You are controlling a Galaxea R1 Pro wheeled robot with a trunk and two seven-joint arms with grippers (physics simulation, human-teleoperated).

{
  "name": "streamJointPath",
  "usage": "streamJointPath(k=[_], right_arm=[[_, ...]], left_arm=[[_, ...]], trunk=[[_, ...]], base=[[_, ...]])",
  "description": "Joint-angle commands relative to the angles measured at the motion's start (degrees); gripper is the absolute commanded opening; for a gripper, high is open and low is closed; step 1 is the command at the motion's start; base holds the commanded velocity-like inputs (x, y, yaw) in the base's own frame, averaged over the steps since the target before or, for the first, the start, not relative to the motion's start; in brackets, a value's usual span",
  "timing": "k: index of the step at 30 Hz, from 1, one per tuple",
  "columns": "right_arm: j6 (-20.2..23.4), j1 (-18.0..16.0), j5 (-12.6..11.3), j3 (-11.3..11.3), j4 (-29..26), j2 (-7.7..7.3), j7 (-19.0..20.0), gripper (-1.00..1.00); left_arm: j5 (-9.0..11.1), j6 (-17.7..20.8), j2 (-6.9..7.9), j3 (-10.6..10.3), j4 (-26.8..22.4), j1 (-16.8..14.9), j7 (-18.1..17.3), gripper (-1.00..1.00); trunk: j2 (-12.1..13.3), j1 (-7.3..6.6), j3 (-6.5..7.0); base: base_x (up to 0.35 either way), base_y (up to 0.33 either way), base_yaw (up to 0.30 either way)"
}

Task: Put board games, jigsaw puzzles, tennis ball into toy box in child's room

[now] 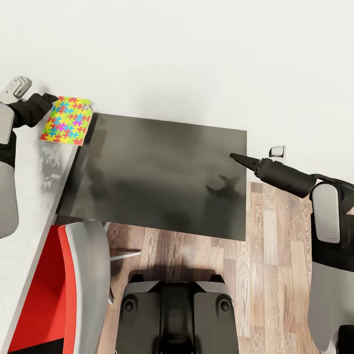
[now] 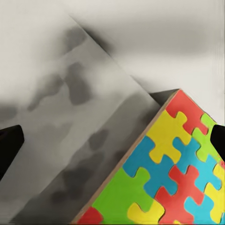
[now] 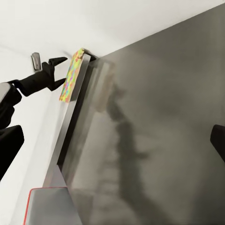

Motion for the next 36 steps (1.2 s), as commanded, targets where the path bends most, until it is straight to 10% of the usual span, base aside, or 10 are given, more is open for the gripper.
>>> streamJointPath(k=[1,16,36], right_arm=[[0.27,-0.05,0.28,-0.07,0.0,0.0,0.36,1.0],[0.27,-0.09,0.28,-0.07,0.0,0.13,0.36,1.0],[0.27,-0.1,0.44,-0.07,0.0,1.11,0.36,1.0]], left_arm=[[1.47,0.26,-0.25,0.0,1.39,-0.05,0.41,1.0],[1.4,1.22,-3.52,0.01,1.52,-0.53,0.55,1.0],[1.44,1.27,-3.15,0.36,1.52,-0.26,0.4,1.0]], trunk=[[-0.06,0.05,-0.06],[-0.06,0.05,-0.06],[-0.06,0.05,-0.06]], base=[[0.0,0.0,0.0],[0.0,0.0,0.0],[0.0,0.0,0.0]])
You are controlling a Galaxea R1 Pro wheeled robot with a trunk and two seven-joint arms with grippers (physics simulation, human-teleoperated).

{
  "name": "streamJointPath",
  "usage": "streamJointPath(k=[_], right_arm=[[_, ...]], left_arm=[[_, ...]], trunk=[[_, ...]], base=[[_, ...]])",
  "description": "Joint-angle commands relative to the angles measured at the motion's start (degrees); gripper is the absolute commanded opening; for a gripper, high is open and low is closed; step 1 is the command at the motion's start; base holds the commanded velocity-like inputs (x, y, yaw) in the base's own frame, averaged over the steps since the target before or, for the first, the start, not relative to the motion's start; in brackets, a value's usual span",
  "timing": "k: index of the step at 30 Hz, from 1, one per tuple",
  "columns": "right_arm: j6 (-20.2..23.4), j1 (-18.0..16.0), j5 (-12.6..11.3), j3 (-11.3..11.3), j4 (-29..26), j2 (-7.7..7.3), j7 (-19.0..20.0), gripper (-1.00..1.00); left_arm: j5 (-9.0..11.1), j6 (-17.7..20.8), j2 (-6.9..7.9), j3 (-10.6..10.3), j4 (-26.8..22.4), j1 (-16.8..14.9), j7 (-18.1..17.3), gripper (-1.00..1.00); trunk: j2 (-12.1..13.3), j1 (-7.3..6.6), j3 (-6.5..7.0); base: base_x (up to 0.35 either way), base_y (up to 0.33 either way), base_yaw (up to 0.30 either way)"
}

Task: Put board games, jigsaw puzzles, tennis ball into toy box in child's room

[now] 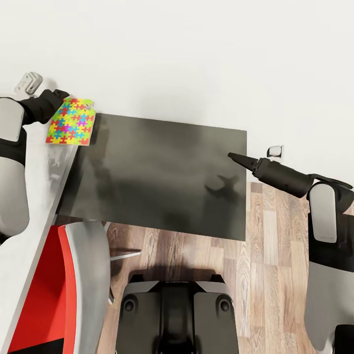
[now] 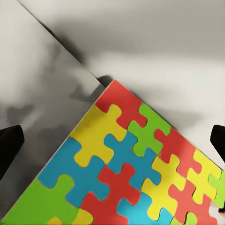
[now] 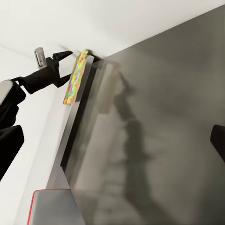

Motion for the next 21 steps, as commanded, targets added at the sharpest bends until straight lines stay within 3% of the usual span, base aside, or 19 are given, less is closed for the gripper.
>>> streamJointPath(k=[1,4,9,14,18,21], right_arm=[[0.27,-0.04,0.3,-0.07,0.01,0.01,0.36,1.0],[0.27,0.0,0.35,-0.12,0.07,0.07,0.33,1.0],[0.27,0.21,0.22,-0.2,0.2,0.16,-0.57,1.0],[0.27,0.36,0.1,-0.18,0.24,0.39,-1.51,1.0],[0.27,0.18,0.13,-0.15,0.32,2.53,-2.83,1.0],[0.27,0.07,0.2,-0.11,0.4,5.14,-4.68,1.0]], left_arm=[[0.12,0.34,0.05,0.32,2.96,0.06,0.61,1.0],[0.09,0.77,0.52,2.91,2.72,0.27,0.6,1.0],[0.14,3.84,2.54,6.86,1.68,0.39,0.6,1.0],[0.17,6.78,3.82,8.97,-1.11,0.6,0.6,1.0],[0.67,9.95,4.21,12.15,-3.92,1.47,0.4,1.0],[4.12,11.54,4.48,15.36,-4.73,1.76,0.27,1.0]], trunk=[[-0.06,0.06,-0.06],[-0.06,0.06,-0.08],[-0.06,0.06,-0.14],[-0.06,0.06,-0.17],[-0.06,0.06,-0.18],[-0.06,0.06,-0.19]], base=[[0.0,0.0,0.0],[0.0,0.0,0.0],[0.0,0.0,0.0],[0.0,0.0,0.0],[0.0,0.0,0.0],[0.0,0.0,0.0]])
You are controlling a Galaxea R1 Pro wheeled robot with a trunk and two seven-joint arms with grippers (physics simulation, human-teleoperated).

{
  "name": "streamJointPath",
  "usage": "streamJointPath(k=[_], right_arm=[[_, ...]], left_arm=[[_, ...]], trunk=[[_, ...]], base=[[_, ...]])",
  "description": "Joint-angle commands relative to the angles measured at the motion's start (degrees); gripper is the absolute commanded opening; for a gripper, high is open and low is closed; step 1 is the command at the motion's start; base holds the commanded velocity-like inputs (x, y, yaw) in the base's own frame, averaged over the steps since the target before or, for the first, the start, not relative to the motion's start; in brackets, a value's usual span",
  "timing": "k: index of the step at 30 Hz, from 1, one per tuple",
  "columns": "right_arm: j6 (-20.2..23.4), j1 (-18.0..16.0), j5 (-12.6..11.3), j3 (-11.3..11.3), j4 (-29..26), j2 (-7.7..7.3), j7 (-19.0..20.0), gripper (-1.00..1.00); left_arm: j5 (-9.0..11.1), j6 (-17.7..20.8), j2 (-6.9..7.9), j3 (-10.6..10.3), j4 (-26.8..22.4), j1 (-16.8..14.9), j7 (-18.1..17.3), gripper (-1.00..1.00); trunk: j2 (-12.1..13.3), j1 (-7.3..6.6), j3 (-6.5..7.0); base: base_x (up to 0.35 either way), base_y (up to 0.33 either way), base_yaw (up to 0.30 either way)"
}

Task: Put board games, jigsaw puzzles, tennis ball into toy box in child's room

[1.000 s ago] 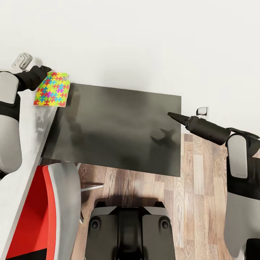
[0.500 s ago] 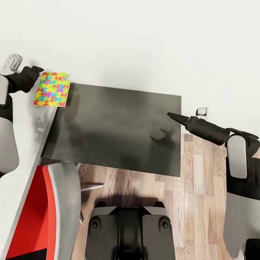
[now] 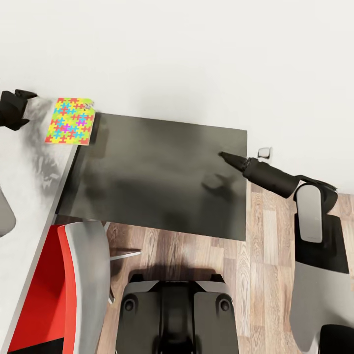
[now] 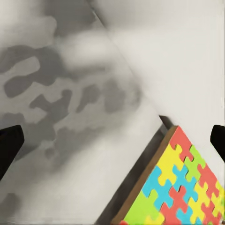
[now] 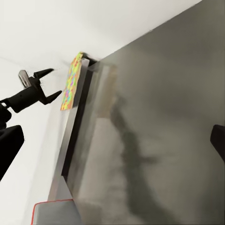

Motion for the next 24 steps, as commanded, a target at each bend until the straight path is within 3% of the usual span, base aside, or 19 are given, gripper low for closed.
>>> streamJointPath(k=[1,5,6,9,11,12,15,24], right_arm=[[0.27,-0.07,0.35,-0.07,0.06,0.79,-0.37,1.0],[0.27,-0.21,0.35,-0.07,0.49,2.62,-3.37,1.0],[0.27,-0.58,0.29,-0.09,0.72,3.41,-5.13,1.0],[0.27,-0.75,0.28,-0.1,0.79,3.63,-5.6,1.0],[0.27,-0.88,0.27,-0.13,0.92,3.94,-5.9,1.0],[0.27,-1.07,0.23,-0.16,1.44,4.32,-6.13,1.0],[0.27,-2.39,0.19,-0.25,3.75,5.46,-7.06,1.0],[0.27,-3.37,0.17,-0.34,6.58,6.17,-7.67,1.0]], left_arm=[[2.31,0.64,0.18,0.84,-0.11,-0.05,0.53,1.0],[7.32,1.74,2.04,2.0,1.57,-0.64,0.59,1.0],[9.99,2.43,3.09,1.32,4.59,-1.84,0.21,1.0],[11.51,3.09,2.99,1.06,5.36,-2.07,-0.02,1.0],[13.52,3.98,2.21,0.96,5.65,-2.12,-0.14,1.0],[15.4,4.67,1.08,0.96,5.72,-2.16,-0.14,1.0],[17.74,5.61,-1.12,1.18,5.1,-2.32,0.08,1.0],[18.57,6.01,-2.84,0.75,4.79,-3.55,0.42,1.0]], trunk=[[-0.09,0.03,-0.06],[-0.09,0.03,-0.06],[-0.09,0.03,-0.06],[-0.09,0.03,-0.06],[-0.09,0.03,-0.06],[-0.09,0.03,-0.06],[-0.09,0.03,-0.05],[-0.09,0.03,0.17]], base=[[0.0,0.0,0.0],[0.0,0.0,0.0],[0.0,0.0,0.0],[0.0,0.0,0.0],[0.0,0.0,0.0],[0.0,0.0,0.0],[0.0,0.0,0.052],[0.0,0.0,0.199]])
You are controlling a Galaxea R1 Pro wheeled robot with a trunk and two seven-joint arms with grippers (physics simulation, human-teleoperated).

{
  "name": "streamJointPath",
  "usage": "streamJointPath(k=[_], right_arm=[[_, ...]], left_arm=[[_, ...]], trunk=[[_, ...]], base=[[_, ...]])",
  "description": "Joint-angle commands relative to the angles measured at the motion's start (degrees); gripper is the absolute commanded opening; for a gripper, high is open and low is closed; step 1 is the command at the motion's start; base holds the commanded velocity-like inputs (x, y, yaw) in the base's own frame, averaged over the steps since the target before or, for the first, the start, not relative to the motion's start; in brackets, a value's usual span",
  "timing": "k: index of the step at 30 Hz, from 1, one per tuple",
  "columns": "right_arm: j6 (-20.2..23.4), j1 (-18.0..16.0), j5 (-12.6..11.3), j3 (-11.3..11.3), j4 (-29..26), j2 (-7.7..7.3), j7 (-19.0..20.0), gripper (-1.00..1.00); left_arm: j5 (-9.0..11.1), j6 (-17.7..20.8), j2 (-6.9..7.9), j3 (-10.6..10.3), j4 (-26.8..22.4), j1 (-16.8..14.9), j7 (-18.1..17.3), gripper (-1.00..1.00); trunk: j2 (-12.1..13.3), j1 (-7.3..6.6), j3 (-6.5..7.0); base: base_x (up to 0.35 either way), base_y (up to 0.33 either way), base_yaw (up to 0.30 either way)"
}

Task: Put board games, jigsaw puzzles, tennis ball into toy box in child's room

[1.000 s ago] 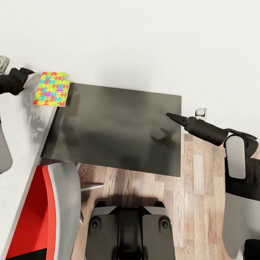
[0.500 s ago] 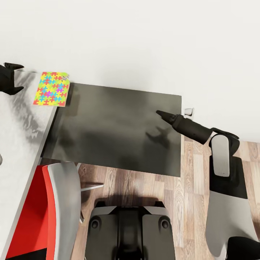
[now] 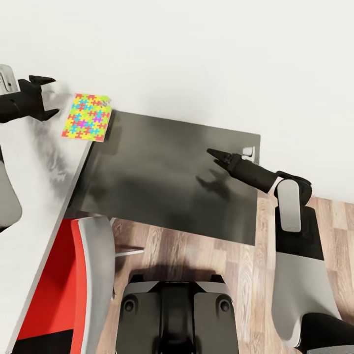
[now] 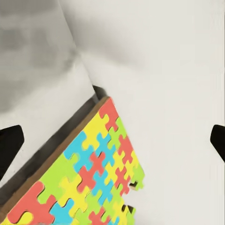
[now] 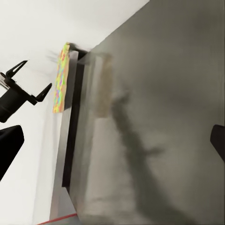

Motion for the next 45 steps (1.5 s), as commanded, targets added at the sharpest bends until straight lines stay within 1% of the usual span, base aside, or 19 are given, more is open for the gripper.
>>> streamJointPath(k=[1,5,6,8,14,20,23,24,25,27,28,32,33,36,37,39,40,42,45], right_arm=[[0.3,-0.2,0.5,-0.19,0.23,0.11,0.55,1.0],[0.3,-0.55,0.5,-0.26,0.75,0.18,0.47,1.0],[0.3,-0.55,0.5,-0.26,0.75,0.18,0.47,1.0],[0.3,-0.63,0.5,-0.3,0.89,0.17,0.46,1.0],[0.3,-0.72,0.5,-0.4,1.07,0.14,0.44,1.0],[0.3,-0.82,0.48,-0.56,1.87,-0.15,0.51,1.0],[0.3,-1.45,0.45,-0.62,3.13,-0.43,0.6,1.0],[0.3,-1.45,0.45,-0.62,3.13,-0.43,0.6,1.0],[0.3,-1.81,0.41,-0.65,3.54,-0.52,0.67,1.0],[0.3,-2.49,0.3,-0.68,4.02,-0.64,0.77,1.0],[0.3,-2.49,0.3,-0.68,4.02,-0.64,0.77,1.0],[0.3,-3.33,0.21,-0.71,3.63,-0.73,0.78,1.0],[0.3,-3.33,0.21,-0.71,3.63,-0.73,0.78,1.0],[0.3,-3.58,0.27,-0.82,3.06,-0.68,0.39,1.0],[0.3,-3.58,0.27,-0.82,3.06,-0.68,0.39,1.0],[0.3,-3.78,0.35,-1.43,3.08,-0.74,-0.66,1.0],[0.3,-3.78,0.35,-1.43,3.08,-0.74,-0.66,1.0],[0.3,-4.26,0.39,-3.23,3.34,-0.76,-3.1,1.0],[0.3,-5.37,0.25,-7.23,3.87,-0.64,-8.83,1.0]], left_arm=[[0.59,0.28,-0.11,-0.03,0.02,-0.27,0.62,1.0],[0.66,0.38,-0.32,-1.39,0.1,-0.77,0.72,1.0],[0.66,0.38,-0.32,-1.39,0.1,-0.77,0.72,1.0],[0.67,0.39,-0.39,-2.34,0.08,-0.84,0.75,1.0],[0.51,0.4,-0.73,-3.64,-0.14,-0.61,0.78,1.0],[-0.1,0.4,-1.92,-4.28,-0.95,0.24,0.82,1.0],[-1.05,0.4,-2.95,-4.43,-1.48,0.61,0.87,1.0],[-1.05,0.4,-2.95,-4.43,-1.48,0.61,0.87,1.0],[-1.74,0.4,-3.54,-4.47,-1.64,0.69,0.96,1.0],[-3.71,0.44,-5.31,-4.49,-2.07,0.82,1.65,1.0],[-3.71,0.44,-5.31,-4.49,-2.07,0.82,1.65,1.0],[-7.77,0.44,-10.77,-4.53,-4.51,1.63,4.51,1.0],[-7.77,0.44,-10.77,-4.53,-4.51,1.63,4.51,1.0],[-9.47,0.42,-14.61,-4.54,-6.64,1.98,7.18,1.0],[-9.47,0.42,-14.61,-4.54,-6.64,1.98,7.18,1.0],[-10.15,0.42,-16.63,-4.61,-7.62,1.84,9.03,1.0],[-10.15,0.42,-16.63,-4.61,-7.62,1.84,9.03,1.0],[-10.58,0.41,-18.12,-4.8,-8.26,1.56,10.87,1.0],[-10.96,0.41,-19.13,-5.63,-8.75,1.27,12.95,1.0]], trunk=[[-0.09,0.04,-0.03],[-0.09,0.04,0.09],[-0.09,0.04,0.13],[-0.09,0.04,0.19],[-0.09,0.04,0.38],[-0.09,0.04,0.55],[-0.09,0.04,0.62],[-0.09,0.04,0.64],[-0.09,0.04,0.66],[-0.09,0.04,0.69],[-0.09,0.04,0.7],[-0.09,0.04,0.72],[-0.09,0.04,0.73],[-0.09,0.04,0.74],[-0.09,0.04,0.74],[-0.09,0.04,0.74],[-0.09,0.04,0.74],[-0.09,0.04,0.74],[-0.09,0.04,0.75]], base=[[0.0,0.0,0.246],[0.0,0.0,0.256],[0.0,0.0,0.26],[0.0,0.0,0.263],[0.0,0.0,0.269],[0.0,0.0,0.274],[0.0,0.0,0.277],[0.0,0.0,0.278],[0.0,0.0,0.28],[0.0,0.0,0.272],[0.0,0.0,0.263],[0.0,0.0,0.169],[0.0,0.0,0.117],[0.0,0.0,0.076],[0.0,0.0,0.06],[0.0,0.0,0.043],[0.0,0.0,0.038],[0.0,0.0,0.028],[0.0,0.0,0.016]])
